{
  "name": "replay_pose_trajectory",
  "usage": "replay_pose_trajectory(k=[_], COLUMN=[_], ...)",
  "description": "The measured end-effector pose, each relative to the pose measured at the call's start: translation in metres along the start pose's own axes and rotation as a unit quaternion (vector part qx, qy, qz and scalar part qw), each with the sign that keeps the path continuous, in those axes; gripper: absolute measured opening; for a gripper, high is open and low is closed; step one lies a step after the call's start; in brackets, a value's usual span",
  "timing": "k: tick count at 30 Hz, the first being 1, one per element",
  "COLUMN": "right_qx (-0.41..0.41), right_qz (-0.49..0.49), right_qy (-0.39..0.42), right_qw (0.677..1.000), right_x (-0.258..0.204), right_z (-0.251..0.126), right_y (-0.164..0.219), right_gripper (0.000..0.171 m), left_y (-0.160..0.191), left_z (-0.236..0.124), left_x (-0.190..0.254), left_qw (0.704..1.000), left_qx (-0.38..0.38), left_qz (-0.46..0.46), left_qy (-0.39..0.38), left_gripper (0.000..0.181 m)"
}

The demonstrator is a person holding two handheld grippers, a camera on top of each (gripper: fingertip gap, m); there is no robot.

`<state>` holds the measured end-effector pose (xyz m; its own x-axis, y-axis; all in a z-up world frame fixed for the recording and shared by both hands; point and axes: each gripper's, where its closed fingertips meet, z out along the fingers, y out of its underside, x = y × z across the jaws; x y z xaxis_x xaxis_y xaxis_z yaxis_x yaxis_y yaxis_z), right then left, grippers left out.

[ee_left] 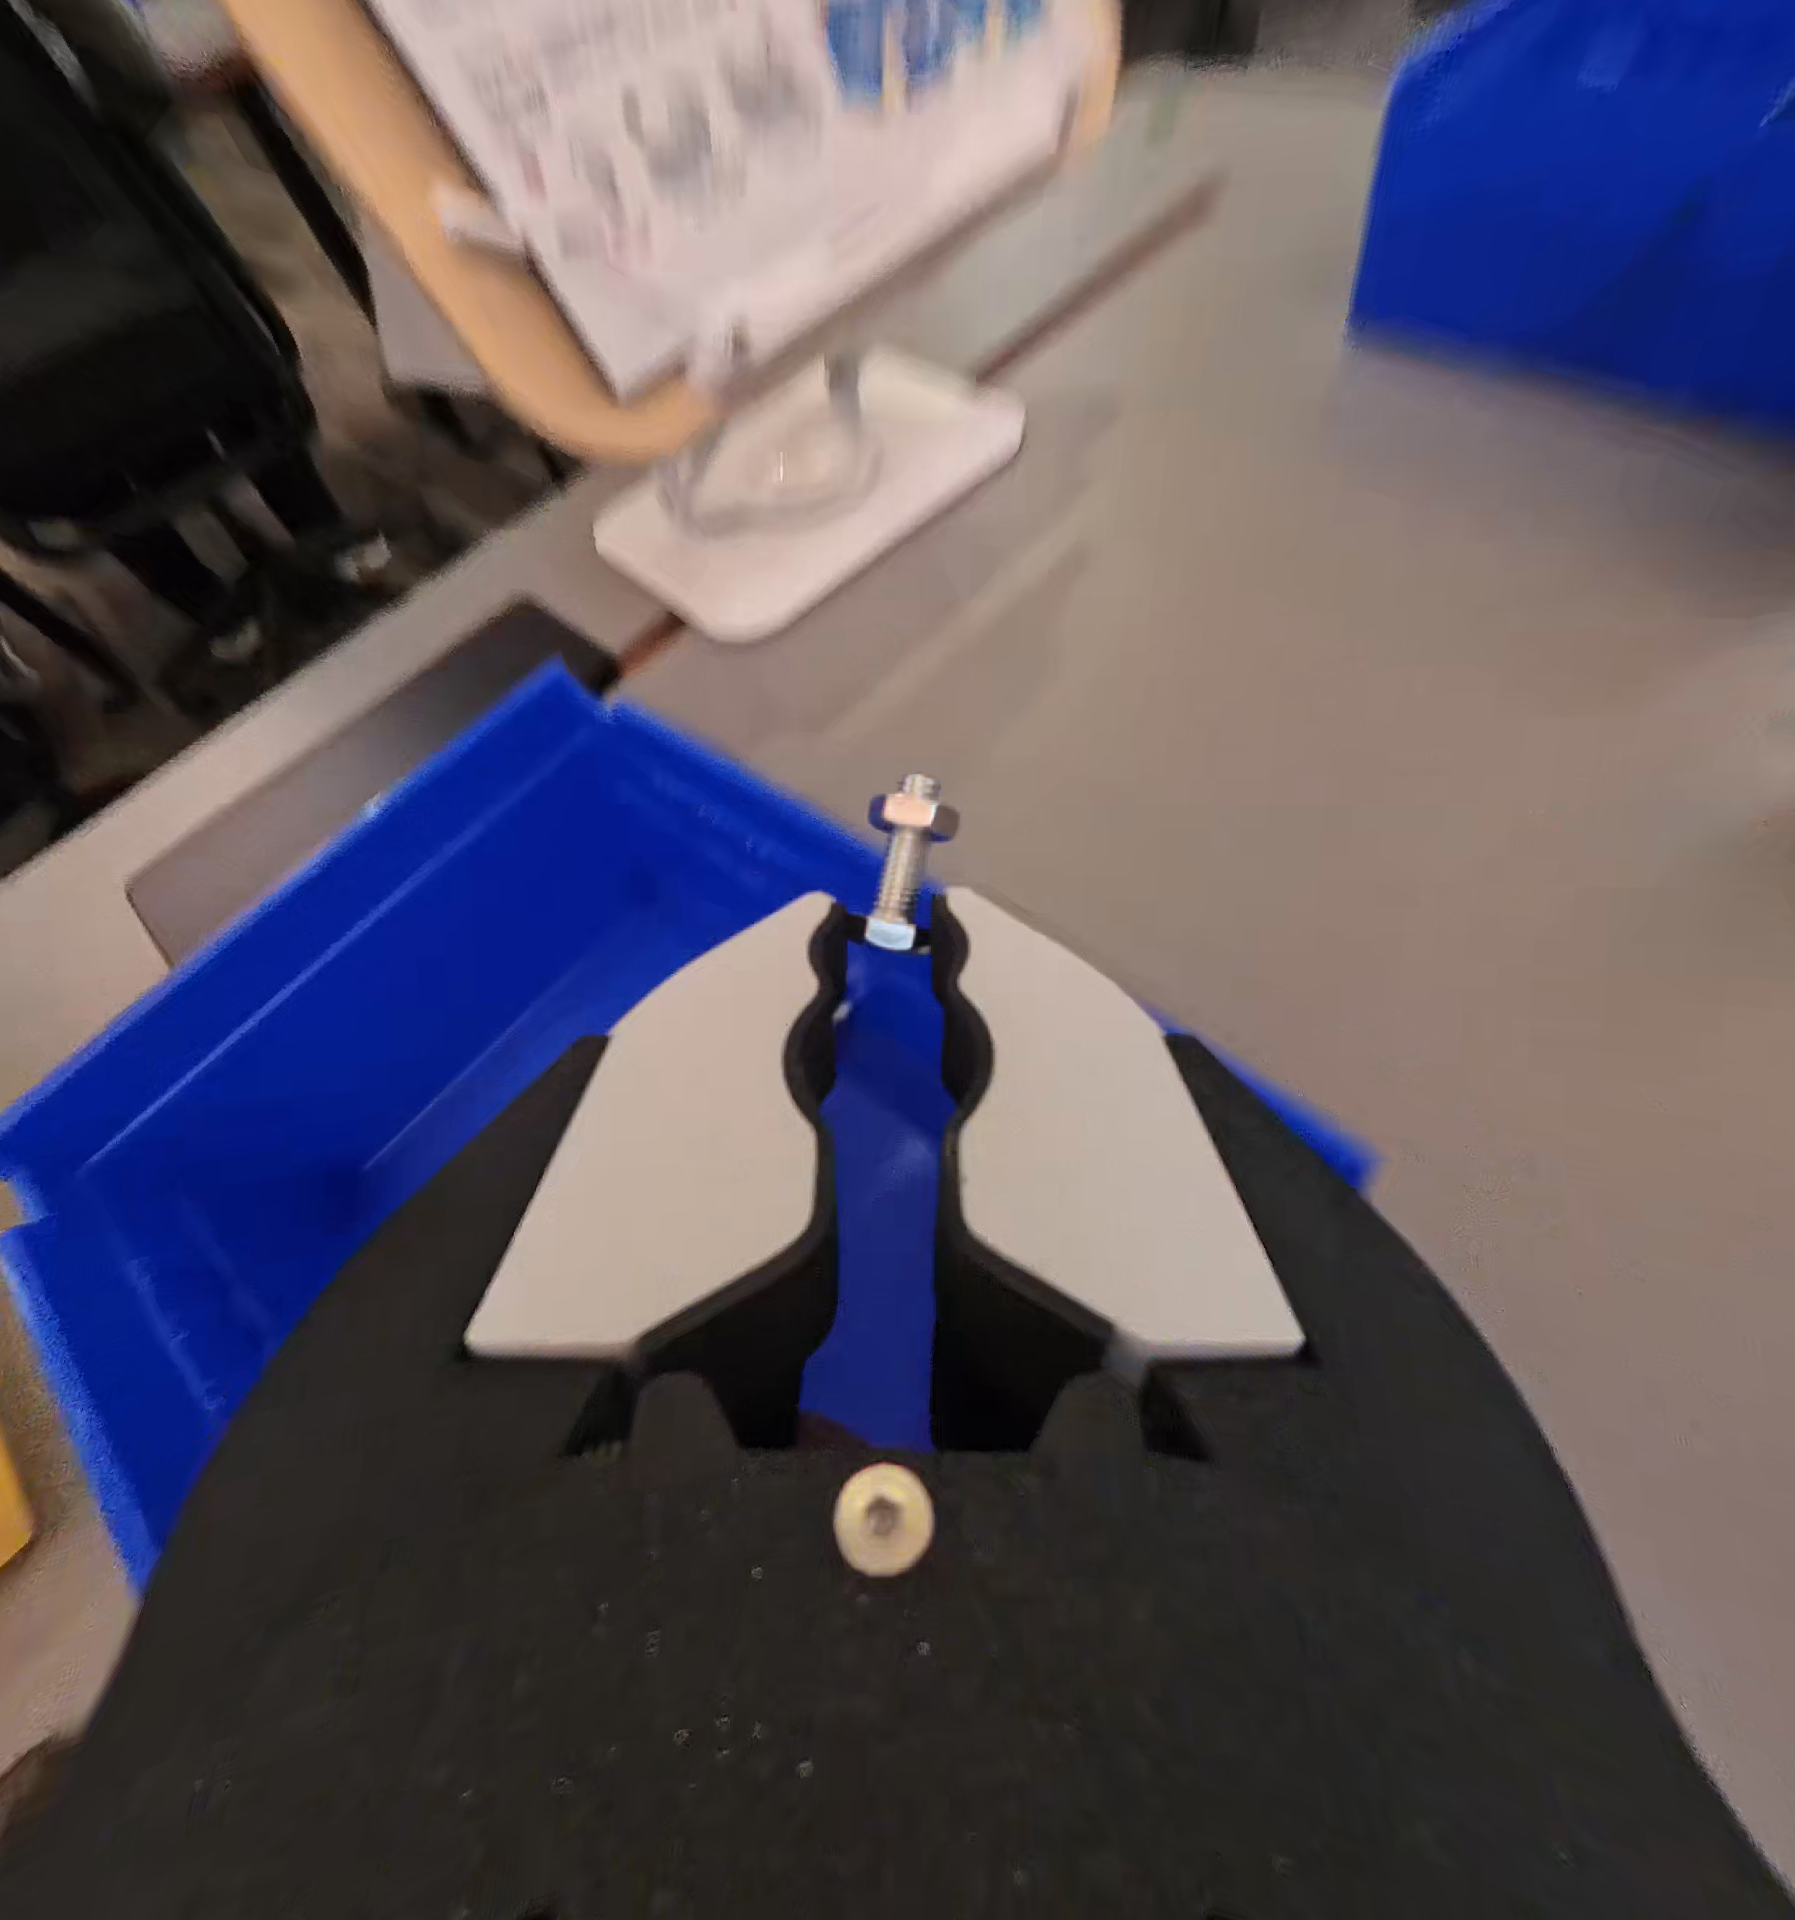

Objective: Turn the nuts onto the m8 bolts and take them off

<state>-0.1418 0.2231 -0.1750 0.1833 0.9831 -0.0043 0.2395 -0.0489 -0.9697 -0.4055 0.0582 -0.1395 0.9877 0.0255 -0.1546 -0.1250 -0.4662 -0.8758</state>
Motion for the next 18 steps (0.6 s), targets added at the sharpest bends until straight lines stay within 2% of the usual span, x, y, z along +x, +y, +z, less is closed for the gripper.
replay_pose_trajectory(k=[3,6,11,18], right_qx=[0.005,0.005,0.011,0.007], right_qz=[-0.004,-0.004,0.024,0.042], right_qy=[-0.003,-0.012,-0.045,-0.061], right_qw=[1.000,1.000,0.999,0.997], right_x=[-0.003,-0.010,-0.024,-0.030], right_z=[-0.002,-0.004,-0.008,-0.009], right_y=[-0.005,-0.006,-0.002,0.006], right_gripper=[0.047,0.047,0.047,0.046], left_y=[-0.035,-0.052,-0.019,-0.011], left_z=[-0.022,-0.029,0.012,0.037], left_x=[0.044,0.096,0.160,0.188], left_qw=[0.995,0.984,0.985,0.987], left_qx=[0.102,0.172,0.161,0.140], left_qz=[-0.009,-0.034,-0.068,-0.062], left_qy=[-0.008,0.003,0.010,0.043], left_gripper=[0.015,0.015,0.015,0.015])
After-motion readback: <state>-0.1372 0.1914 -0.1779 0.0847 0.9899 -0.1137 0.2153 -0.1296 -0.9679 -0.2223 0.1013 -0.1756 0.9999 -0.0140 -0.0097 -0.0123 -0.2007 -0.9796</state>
